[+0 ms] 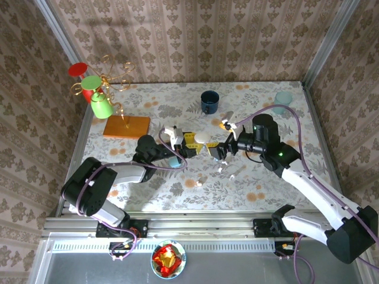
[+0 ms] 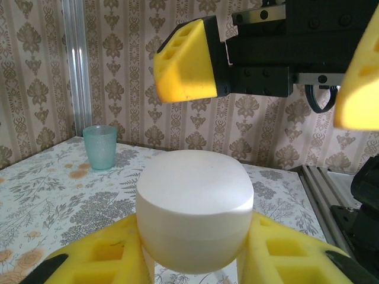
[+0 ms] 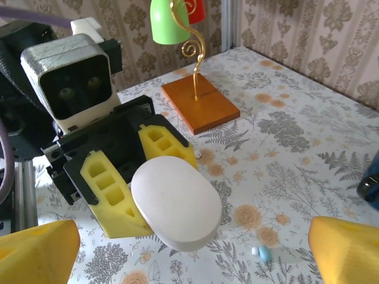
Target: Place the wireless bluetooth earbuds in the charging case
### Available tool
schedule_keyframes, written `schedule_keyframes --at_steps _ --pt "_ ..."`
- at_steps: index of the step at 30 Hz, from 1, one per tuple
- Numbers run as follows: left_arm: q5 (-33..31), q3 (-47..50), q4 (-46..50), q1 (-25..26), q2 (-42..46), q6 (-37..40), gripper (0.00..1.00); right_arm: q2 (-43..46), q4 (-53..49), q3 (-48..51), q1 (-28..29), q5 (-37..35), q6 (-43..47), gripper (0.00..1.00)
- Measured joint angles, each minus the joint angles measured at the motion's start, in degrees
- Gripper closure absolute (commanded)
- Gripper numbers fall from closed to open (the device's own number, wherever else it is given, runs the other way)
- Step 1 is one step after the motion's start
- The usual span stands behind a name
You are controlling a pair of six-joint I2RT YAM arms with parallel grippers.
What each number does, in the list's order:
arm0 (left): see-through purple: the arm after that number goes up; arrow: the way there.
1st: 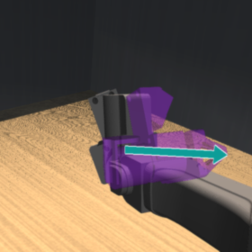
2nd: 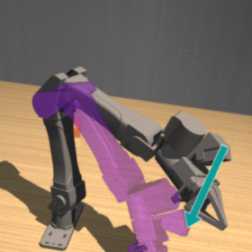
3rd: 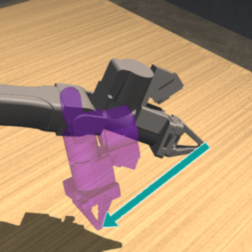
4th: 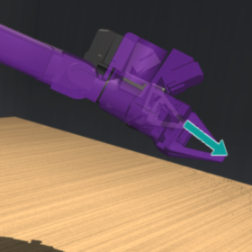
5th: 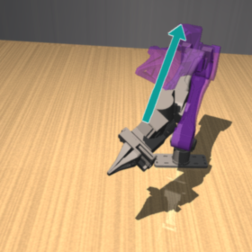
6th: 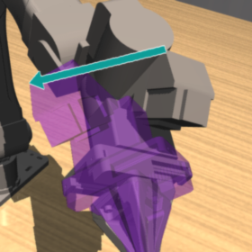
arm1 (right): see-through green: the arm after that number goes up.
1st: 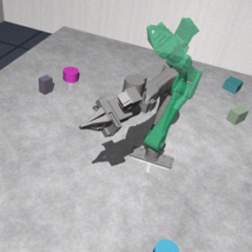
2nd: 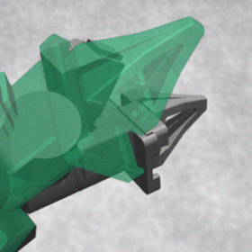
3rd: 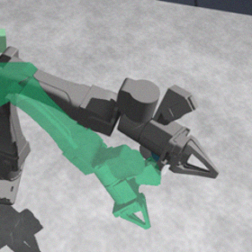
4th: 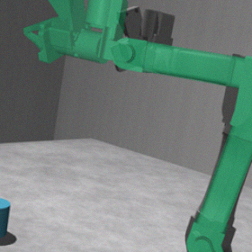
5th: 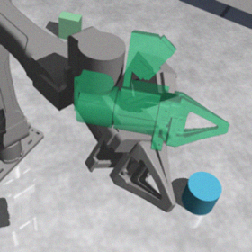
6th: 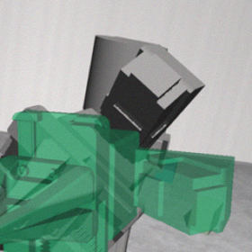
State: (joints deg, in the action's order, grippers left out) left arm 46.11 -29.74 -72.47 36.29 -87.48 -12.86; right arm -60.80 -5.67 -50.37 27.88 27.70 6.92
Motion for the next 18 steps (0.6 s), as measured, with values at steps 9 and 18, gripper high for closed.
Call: schedule_keyframes --at_steps 9,18 --pt "0.5 0.1 0.0 0.0 0.7 0.0 0.66 -5.5 0.2 0.0 1.0 -2.4 2.2 0.0" --pt "0.4 0.2 0.0 -0.1 1.0 0.0 0.66 -5.4 2.2 0.0 0.9 -5.7 1.4 0.0"
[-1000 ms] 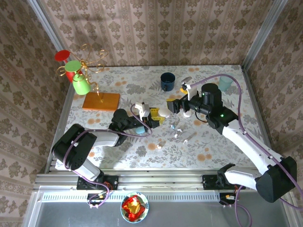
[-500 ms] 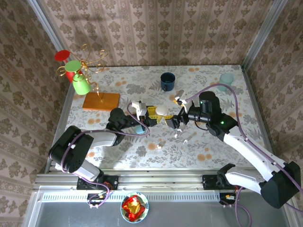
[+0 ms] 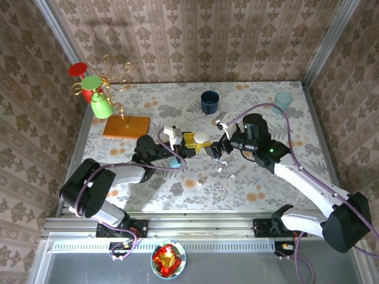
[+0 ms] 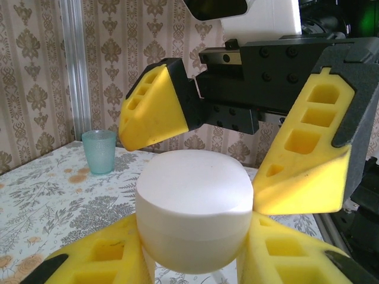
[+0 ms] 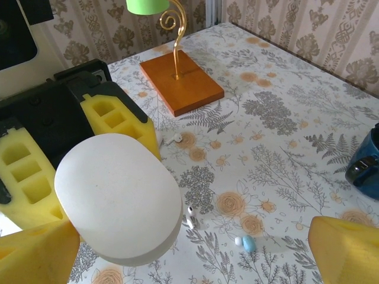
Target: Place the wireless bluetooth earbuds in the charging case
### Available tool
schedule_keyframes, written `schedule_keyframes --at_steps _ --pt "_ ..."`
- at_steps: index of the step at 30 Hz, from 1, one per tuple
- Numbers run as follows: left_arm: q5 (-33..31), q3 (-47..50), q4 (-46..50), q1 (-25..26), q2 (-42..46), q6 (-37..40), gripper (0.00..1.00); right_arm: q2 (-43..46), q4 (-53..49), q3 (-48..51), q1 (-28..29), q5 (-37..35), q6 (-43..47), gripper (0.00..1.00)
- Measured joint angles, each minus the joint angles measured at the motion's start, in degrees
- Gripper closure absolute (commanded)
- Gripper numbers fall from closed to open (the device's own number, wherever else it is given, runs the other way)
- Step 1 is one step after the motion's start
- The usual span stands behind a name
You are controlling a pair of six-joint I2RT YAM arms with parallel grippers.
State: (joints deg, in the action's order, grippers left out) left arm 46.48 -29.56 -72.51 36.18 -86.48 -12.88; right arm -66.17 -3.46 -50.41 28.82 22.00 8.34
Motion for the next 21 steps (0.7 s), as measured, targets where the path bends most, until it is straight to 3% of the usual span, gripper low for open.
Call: schedule_keyframes --at_steps 14,21 --pt "1.5 0.1 0.4 -0.6 0.0 0.0 0.67 -0.1 4.0 -2.4 -2.0 -5.9 -6.4 0.01" --pt "2.0 0.1 0.4 -1.2 0.0 0.0 0.66 -0.3 3.5 -4.3 -2.4 -4.9 -9.1 0.0"
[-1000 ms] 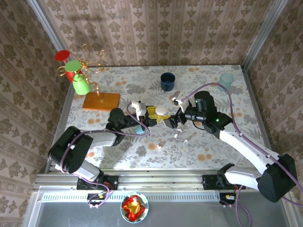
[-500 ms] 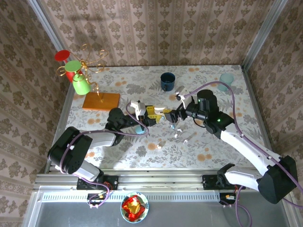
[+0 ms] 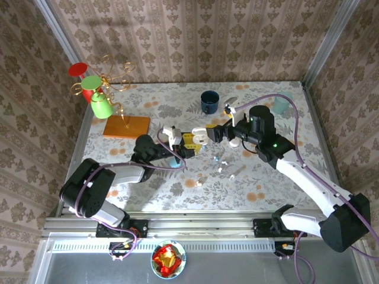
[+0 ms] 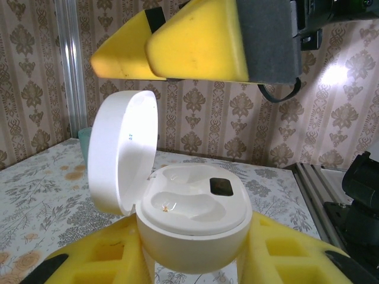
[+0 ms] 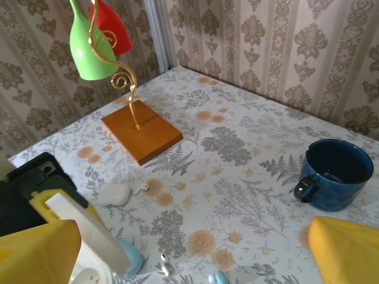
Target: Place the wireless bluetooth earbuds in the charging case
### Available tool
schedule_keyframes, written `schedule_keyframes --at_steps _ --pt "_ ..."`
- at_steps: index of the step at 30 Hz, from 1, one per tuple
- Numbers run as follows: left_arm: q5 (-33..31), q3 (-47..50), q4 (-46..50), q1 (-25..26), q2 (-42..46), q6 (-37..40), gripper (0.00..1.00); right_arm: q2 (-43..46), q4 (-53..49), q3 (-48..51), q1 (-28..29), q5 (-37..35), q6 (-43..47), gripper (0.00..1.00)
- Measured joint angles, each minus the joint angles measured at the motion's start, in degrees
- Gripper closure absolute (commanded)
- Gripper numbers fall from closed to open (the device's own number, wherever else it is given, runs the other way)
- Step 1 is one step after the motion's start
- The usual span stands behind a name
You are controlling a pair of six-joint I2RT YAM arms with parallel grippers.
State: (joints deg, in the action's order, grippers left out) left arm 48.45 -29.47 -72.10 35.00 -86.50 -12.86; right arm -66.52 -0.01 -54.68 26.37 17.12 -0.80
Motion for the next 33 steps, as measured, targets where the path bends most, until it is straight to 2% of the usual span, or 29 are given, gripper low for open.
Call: schedule_keyframes --at_steps 3,8,13,19,22,24,29,31,33 --pt "0.3 0.0 0.0 -0.7 0.0 0.0 0.66 3.0 -0.4 1.0 0.0 1.1 -1.8 0.0" --pt "1.8 0.4 0.0 -2.6 1.2 0.0 0.66 10.1 -2.8 3.2 -1.9 -1.2 -9.3 0.07" --pt "2.8 2.7 -0.2 -5.1 4.2 0.0 0.66 10.3 -12.5 3.5 -5.8 -4.5 -17.1 0.07" --pt "1.9 5.4 -0.2 -6.5 4.5 1.1 0.66 10.8 -18.3 9.3 -5.9 -4.9 -18.6 0.07" --pt "1.6 6.1 -0.1 -7.6 4.5 2.3 0.66 10.5 -18.9 12.7 -5.9 -4.9 -19.2 0.13" --pt "1.7 6.2 -0.2 -8.1 4.5 3.1 0.66 9.3 -19.1 13.7 -5.9 -4.9 -19.7 0.22" --pt "2.2 6.1 -0.2 -8.2 4.5 5.0 0.66 3.1 -18.1 14.1 -5.9 -4.2 -22.2 0.3" --pt "2.5 6.1 -0.2 -8.2 4.5 5.4 0.66 0.2 -16.8 14.6 -5.9 -3.4 -23.8 0.36" --pt "2.6 6.1 -0.2 -8.2 4.5 5.7 0.66 -2.9 -16.0 15.1 -5.9 -2.6 -25.9 0.37"
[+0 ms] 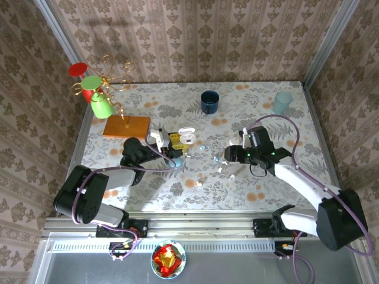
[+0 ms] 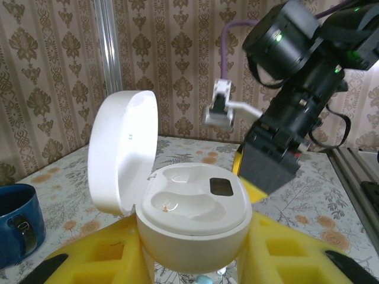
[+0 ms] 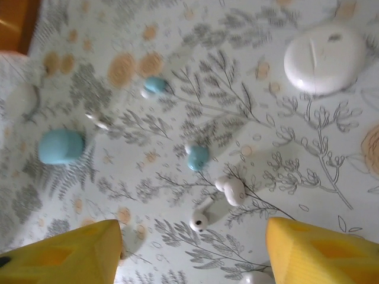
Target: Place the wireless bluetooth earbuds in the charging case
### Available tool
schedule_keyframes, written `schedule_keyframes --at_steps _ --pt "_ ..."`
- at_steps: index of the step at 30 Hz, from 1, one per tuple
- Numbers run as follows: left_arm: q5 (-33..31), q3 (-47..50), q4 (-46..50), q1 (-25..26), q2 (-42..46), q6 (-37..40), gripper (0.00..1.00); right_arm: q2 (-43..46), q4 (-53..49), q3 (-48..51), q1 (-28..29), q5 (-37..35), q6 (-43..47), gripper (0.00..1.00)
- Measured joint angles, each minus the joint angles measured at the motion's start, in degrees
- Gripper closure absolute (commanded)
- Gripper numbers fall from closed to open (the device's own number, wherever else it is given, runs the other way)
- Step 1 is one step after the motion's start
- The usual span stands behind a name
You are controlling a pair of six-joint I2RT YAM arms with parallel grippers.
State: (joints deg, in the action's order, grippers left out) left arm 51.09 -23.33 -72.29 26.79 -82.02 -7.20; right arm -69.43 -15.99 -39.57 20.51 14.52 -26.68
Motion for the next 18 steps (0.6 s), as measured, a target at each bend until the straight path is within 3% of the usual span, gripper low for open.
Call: schedule_keyframes --at_steps 18 --pt "0.0 0.0 0.0 0.0 0.0 0.4 0.66 -17.4 11.3 1.6 3.4 5.1 -10.7 0.42"
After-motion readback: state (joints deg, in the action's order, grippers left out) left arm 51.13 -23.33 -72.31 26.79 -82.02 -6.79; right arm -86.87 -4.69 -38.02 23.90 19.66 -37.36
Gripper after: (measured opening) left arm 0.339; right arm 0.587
